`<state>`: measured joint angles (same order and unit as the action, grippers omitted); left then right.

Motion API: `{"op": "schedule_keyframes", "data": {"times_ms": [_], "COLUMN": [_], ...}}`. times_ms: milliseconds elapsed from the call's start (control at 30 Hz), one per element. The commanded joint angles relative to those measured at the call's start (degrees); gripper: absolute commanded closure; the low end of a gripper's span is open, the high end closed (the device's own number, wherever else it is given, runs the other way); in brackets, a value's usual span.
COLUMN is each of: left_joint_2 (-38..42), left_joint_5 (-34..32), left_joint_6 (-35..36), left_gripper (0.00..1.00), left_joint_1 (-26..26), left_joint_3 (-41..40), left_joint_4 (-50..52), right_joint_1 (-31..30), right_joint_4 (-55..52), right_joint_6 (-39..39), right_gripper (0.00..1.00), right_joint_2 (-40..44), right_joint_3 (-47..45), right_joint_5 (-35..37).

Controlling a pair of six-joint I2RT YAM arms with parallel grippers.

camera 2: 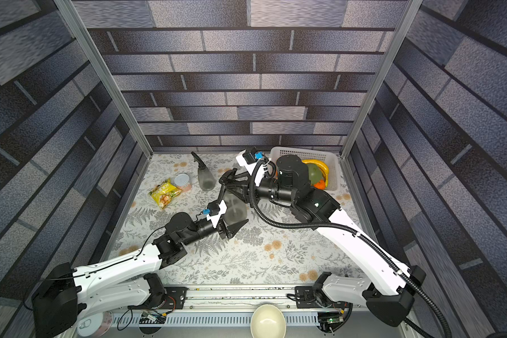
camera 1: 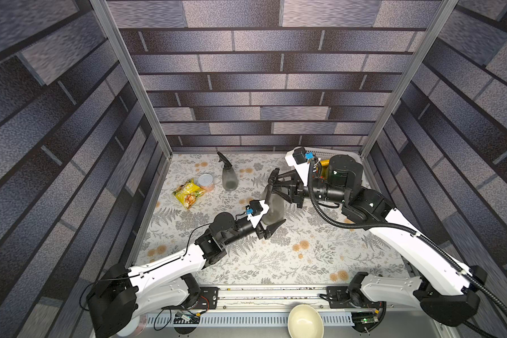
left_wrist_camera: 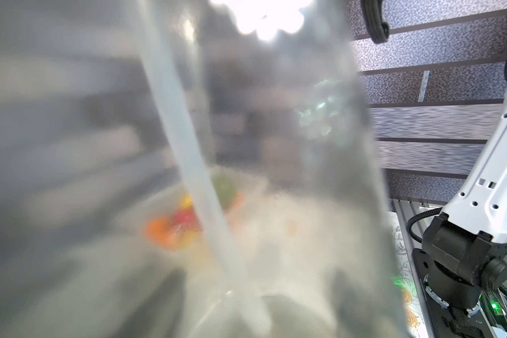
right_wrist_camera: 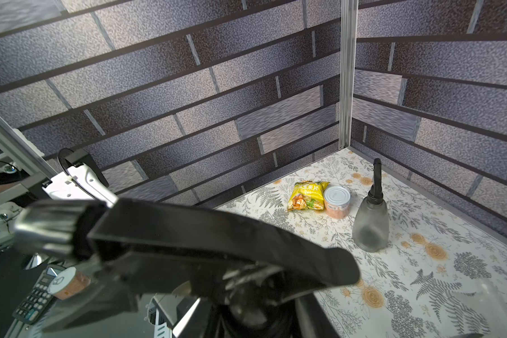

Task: Attach spray nozzles to spray bottles
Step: Screw the spray nozzle on the spray bottle.

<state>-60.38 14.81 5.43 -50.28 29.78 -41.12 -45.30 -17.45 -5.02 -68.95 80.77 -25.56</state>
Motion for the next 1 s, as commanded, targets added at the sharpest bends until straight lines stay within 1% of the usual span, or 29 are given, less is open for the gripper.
{"op": "schedule_keyframes", "data": {"times_ms": [0, 33, 133, 200, 233, 267, 333, 367, 400, 467, 500, 533, 600, 700, 767, 800, 833, 900, 933, 967], "left_joint_2": [-0.16, -0.41, -0.96, -1.14, -1.06, -1.08, -0.98, -0.82, -0.75, -0.79, -0.86, -0.96, -1.31, -1.92, -2.36, -2.46, -2.52, -2.3, -1.97, -1.57], "left_joint_5": [-0.19, -0.54, -1.12, -2.07, -2.56, -3.26, -4.69, -5.16, -5.65, -6.67, -7.18, -7.74, -9.18, -10.56, -11.55, -11.77, -12.25, -12.05, -11.76, -11.21], "left_joint_6": [0.32, 0.36, 0.57, 0.81, 0.81, 0.97, 1.43, 1.81, 2.03, 2.64, 2.95, 3.39, 4.49, 5.76, 6.14, 6.34, 6.65, 6.5, 6.2, 5.72], "left_gripper": [0.23, 0.23, 0.23, 0.22, 0.22, 0.22, 0.22, 0.22, 0.22, 0.22, 0.22, 0.22, 0.22, 0.22, 0.22, 0.22, 0.22, 0.22, 0.22, 0.22], "left_joint_1": [-0.54, -0.56, -0.4, -0.34, -0.35, -0.4, -0.43, -0.43, -0.43, -0.43, -0.55, -0.57, -0.91, -1.27, -1.48, -1.59, -1.74, -1.69, -1.58, -1.27], "left_joint_3": [2.69, 2.8, 3.41, 3.7, 3.84, 3.96, 4.1, 4.19, 4.3, 4.53, 4.73, 4.97, 5.33, 5.62, 5.65, 5.55, 5.34, 4.5, 3.88, 3.18], "left_joint_4": [-1.77, -1.92, -1.92, -2.12, -2.09, -2.04, -1.92, -1.69, -1.41, -1.2, -1.01, -0.68, -0.75, -1.15, -1.76, -2.0, -2.23, -2.67, -2.8, -2.79], "right_joint_1": [-0.68, -1.45, -3.98, -6.21, -7.08, -8.25, -10.26, -11.65, -12.7, -15.65, -16.94, -18.69, -21.09, -23.88, -26.08, -26.9, -27.41, -27.47, -27.47, -27.26], "right_joint_4": [1.3, 1.15, 0.99, 1.42, 2.1, 3.09, 5.58, 7.63, 8.9, 12.07, 13.0, 13.61, 14.31, 18.12, 21.45, 22.83, 23.46, 21.05, 19.79, 17.37], "right_joint_6": [-1.16, -0.8, 0.06, 0.39, 0.52, 0.45, 0.4, 0.4, 0.62, 1.12, 1.84, 2.43, 3.36, 2.85, 4.89, 6.53, 7.95, 7.89, 7.44, 6.75], "right_gripper": [0.73, 0.74, 0.78, 0.82, 0.83, 0.85, 0.86, 0.87, 0.88, 0.88, 0.89, 0.9, 0.9, 0.9, 0.9, 0.88, 0.86, 0.75, 0.65, 0.52], "right_joint_2": [0.17, 0.28, 0.37, 0.48, 0.56, 0.58, 0.57, 0.44, 0.25, -1.22, -2.15, -3.83, -6.83, -9.95, -11.41, -11.9, -12.16, -11.02, -9.52, -7.91], "right_joint_3": [-1.04, -1.43, -2.87, -4.29, -5.02, -6.05, -7.89, -9.2, -9.65, -10.27, -9.93, -9.13, -7.04, -6.11, -5.57, -5.29, -4.99, -4.52, -4.89, -4.8], "right_joint_5": [0.61, 1.48, 7.33, 15.21, 18.56, 23.37, 30.23, 34.86, 37.5, 46.0, 48.96, 54.54, 61.16, 72.07, 79.0, 81.38, 81.8, 77.18, 73.89, 70.13]}}
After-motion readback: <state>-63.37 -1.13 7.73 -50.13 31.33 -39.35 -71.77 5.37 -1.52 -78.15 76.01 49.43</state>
